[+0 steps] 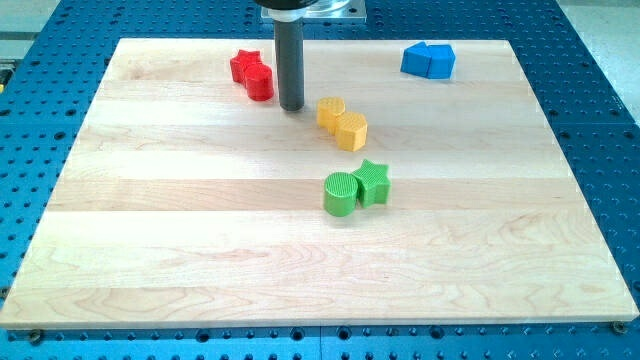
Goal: Adjust the yellow blocks on top of the green star
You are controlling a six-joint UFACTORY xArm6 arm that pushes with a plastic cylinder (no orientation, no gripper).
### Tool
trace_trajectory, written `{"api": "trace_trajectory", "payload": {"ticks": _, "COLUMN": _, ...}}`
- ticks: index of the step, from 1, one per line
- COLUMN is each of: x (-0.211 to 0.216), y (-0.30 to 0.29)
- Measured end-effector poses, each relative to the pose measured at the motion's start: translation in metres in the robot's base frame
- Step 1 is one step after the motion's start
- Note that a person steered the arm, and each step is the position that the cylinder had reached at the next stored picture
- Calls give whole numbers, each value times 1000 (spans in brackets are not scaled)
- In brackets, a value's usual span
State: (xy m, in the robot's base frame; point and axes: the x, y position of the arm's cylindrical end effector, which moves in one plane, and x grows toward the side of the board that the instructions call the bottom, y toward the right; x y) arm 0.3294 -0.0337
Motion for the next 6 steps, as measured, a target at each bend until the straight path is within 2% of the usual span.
{"api": "trace_trajectory", "payload": {"ticks": 6, "x": 16, "y": 3}}
